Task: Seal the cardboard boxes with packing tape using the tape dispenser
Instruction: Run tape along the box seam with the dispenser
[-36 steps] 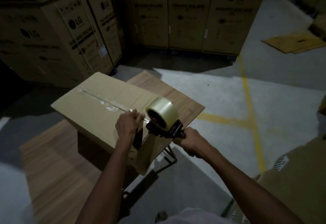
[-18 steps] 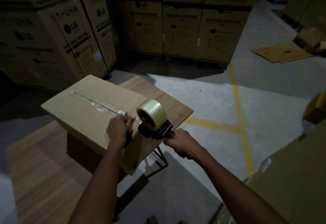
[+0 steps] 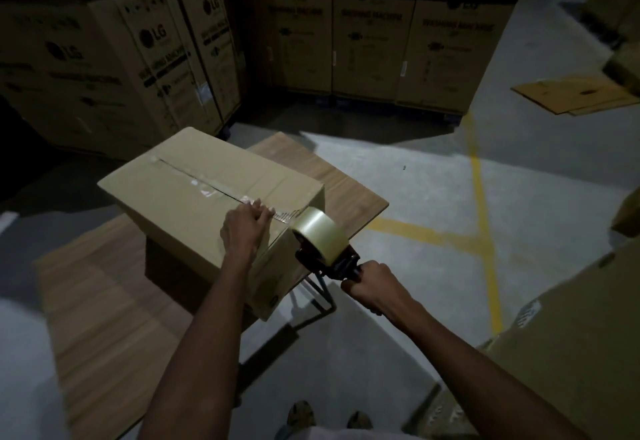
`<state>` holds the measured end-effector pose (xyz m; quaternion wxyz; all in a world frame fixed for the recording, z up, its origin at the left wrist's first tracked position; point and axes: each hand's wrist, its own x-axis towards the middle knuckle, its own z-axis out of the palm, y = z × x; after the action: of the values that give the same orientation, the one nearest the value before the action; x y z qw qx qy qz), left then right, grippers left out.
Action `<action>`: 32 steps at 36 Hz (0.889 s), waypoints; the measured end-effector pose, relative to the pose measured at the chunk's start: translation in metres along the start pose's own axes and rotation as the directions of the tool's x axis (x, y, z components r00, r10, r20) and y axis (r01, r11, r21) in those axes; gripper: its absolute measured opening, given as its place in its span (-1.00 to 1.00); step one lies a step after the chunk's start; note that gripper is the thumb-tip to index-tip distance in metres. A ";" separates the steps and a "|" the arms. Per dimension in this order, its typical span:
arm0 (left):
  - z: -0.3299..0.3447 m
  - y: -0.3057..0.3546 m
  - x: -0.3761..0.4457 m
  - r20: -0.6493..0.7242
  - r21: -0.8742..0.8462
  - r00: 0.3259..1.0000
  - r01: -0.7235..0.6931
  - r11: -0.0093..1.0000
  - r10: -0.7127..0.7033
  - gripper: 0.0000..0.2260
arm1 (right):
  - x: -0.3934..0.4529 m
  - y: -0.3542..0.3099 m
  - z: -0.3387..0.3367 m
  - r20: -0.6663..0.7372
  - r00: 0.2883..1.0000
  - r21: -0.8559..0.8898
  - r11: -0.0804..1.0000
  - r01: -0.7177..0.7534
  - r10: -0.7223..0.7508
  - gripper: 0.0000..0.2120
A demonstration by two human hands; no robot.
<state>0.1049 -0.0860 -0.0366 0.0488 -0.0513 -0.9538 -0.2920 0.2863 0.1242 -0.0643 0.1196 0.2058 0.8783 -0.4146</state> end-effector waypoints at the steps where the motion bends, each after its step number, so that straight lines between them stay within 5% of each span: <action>1: 0.001 -0.001 0.001 0.007 0.000 1.000 0.001 1.000 -0.001 -0.62 | 0.003 -0.002 0.004 -0.001 1.000 -0.023 1.000 -0.001 0.001 -0.76; 10: 0.010 -0.017 0.015 0.064 0.036 0.998 -0.023 0.999 0.020 -0.55 | 0.028 -0.014 0.033 -0.017 1.000 -0.054 0.998 -0.027 0.027 -0.77; 18: 0.007 -0.049 0.028 0.237 0.305 0.892 -0.444 0.843 0.385 -0.57 | 0.037 -0.019 0.036 -0.030 0.999 -0.095 0.994 -0.046 0.043 -0.74; 27: 0.006 -0.038 0.011 0.214 0.281 0.942 -0.312 0.908 0.258 -0.56 | 0.039 -0.023 0.027 -0.157 0.988 -0.331 0.942 -0.060 0.008 -0.77; 32: 0.008 -0.037 0.007 0.181 0.208 0.961 -0.244 0.947 0.207 -0.57 | 0.037 -0.018 0.026 -0.010 0.998 -0.085 0.994 -0.064 0.063 -0.81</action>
<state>0.0933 -0.1119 -0.0628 0.0123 -0.1772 -0.9696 -0.1681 0.2463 0.1034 -0.0827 0.1380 0.2298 0.8887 -0.3720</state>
